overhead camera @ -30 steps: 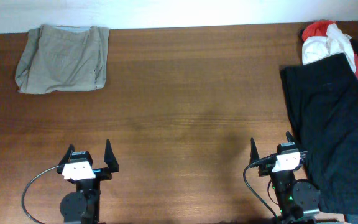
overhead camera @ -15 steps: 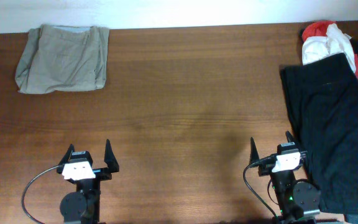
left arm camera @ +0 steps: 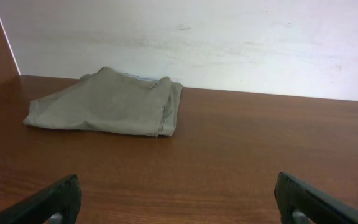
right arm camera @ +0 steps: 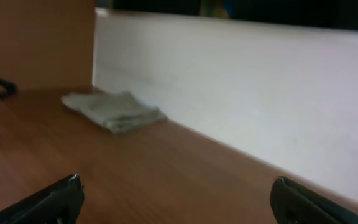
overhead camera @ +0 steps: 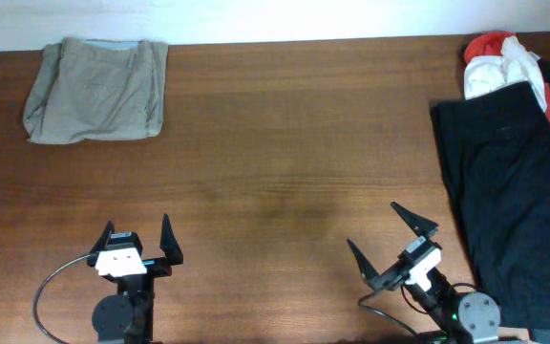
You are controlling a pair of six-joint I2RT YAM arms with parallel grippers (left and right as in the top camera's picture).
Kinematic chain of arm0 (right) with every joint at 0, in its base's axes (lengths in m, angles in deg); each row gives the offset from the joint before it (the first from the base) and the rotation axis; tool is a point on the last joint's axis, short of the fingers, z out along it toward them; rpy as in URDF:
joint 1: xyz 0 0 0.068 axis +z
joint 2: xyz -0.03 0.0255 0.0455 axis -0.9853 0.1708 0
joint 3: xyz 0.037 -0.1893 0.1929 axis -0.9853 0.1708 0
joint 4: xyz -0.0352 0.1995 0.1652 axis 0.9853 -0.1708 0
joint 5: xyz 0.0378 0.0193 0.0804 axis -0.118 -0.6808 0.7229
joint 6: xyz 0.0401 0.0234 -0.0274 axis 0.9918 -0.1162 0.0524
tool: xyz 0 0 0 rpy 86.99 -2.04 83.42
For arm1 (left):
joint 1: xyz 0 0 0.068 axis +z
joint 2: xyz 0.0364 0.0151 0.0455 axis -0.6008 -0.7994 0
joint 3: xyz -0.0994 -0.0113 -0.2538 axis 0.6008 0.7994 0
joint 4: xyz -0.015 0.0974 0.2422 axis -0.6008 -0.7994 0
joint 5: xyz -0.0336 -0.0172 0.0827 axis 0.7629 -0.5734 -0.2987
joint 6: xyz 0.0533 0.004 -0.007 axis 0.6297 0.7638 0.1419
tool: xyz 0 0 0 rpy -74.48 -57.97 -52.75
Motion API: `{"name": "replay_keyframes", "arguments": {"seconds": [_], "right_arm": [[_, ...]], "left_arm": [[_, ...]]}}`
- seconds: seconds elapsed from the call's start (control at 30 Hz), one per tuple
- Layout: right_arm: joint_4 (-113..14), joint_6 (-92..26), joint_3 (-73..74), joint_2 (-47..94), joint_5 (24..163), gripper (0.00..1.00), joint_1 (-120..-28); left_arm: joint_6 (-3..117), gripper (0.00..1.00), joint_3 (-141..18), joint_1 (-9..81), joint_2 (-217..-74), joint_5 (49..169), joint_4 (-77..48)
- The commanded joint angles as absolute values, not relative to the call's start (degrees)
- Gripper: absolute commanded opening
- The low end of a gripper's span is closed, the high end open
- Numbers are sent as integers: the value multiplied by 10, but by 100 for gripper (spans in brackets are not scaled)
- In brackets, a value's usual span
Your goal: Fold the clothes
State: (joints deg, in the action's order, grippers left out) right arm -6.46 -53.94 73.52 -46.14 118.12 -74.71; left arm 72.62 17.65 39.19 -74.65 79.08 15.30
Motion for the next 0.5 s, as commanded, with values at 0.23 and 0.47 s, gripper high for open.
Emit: {"name": "replay_keyframes", "arguments": {"seconds": [0.23, 0.47], "right_arm": [[32, -476, 699, -463, 1037, 99, -742], [30, -514, 547, -294, 982, 99, -742]], "left_arm": [[735, 99, 180, 391, -744, 787, 153], [736, 99, 180, 391, -744, 787, 153]]}}
